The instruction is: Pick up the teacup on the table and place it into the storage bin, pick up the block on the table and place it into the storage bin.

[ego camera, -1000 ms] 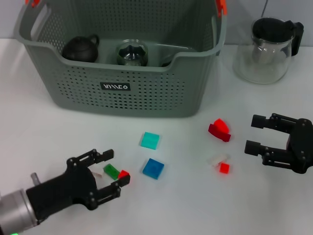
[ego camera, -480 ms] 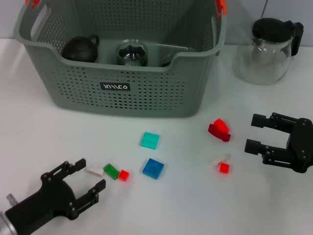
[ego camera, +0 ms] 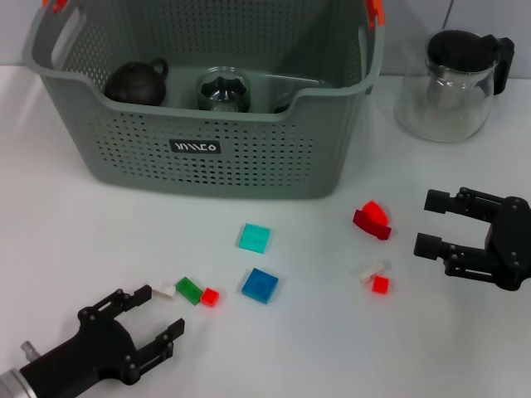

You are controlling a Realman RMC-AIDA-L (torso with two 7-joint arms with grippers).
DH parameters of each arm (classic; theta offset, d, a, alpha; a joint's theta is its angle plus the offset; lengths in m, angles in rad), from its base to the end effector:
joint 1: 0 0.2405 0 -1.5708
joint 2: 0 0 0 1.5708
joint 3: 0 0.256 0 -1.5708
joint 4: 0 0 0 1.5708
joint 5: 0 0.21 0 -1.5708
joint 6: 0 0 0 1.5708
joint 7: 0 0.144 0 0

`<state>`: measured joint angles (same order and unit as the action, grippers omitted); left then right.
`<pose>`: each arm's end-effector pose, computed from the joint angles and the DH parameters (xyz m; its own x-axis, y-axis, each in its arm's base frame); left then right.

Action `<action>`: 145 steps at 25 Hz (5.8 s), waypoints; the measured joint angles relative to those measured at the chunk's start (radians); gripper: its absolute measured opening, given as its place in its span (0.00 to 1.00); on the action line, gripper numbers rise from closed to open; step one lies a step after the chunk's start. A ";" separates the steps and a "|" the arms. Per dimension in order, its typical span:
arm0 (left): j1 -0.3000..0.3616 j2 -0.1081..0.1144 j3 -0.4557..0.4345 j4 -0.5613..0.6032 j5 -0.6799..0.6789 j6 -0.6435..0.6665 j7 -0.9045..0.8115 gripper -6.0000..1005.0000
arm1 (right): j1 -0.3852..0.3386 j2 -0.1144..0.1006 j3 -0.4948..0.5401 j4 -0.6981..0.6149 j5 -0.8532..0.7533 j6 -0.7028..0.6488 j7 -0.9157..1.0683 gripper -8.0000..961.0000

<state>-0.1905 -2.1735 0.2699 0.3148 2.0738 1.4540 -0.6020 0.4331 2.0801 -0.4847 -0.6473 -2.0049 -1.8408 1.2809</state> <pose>-0.3596 0.1936 -0.0628 0.7758 0.2483 0.5801 0.5645 -0.6840 -0.4620 0.2777 0.2803 0.0245 0.6894 -0.2906 -0.6636 -0.4408 -0.8952 -0.0660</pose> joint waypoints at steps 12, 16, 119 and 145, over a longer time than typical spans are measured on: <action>-0.030 0.001 0.002 -0.021 0.000 -0.041 0.005 0.70 | -0.009 0.000 0.003 0.000 0.000 0.000 0.000 0.83; -0.050 0.002 0.003 -0.029 0.000 -0.052 0.006 0.70 | -0.010 0.000 0.003 0.000 0.000 0.000 -0.001 0.83; -0.179 0.066 0.240 0.413 -0.381 0.285 -0.629 0.61 | 0.003 0.001 0.005 0.014 0.001 -0.011 -0.007 0.82; -0.080 0.001 0.242 0.044 -0.111 -0.090 -0.069 0.60 | -0.002 0.003 0.017 0.014 0.003 -0.014 -0.002 0.82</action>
<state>-0.2710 -2.1726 0.5122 0.3592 1.9625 1.3639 -0.6711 0.4309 2.0829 -0.4678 -0.6336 -2.0022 -1.8546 1.2789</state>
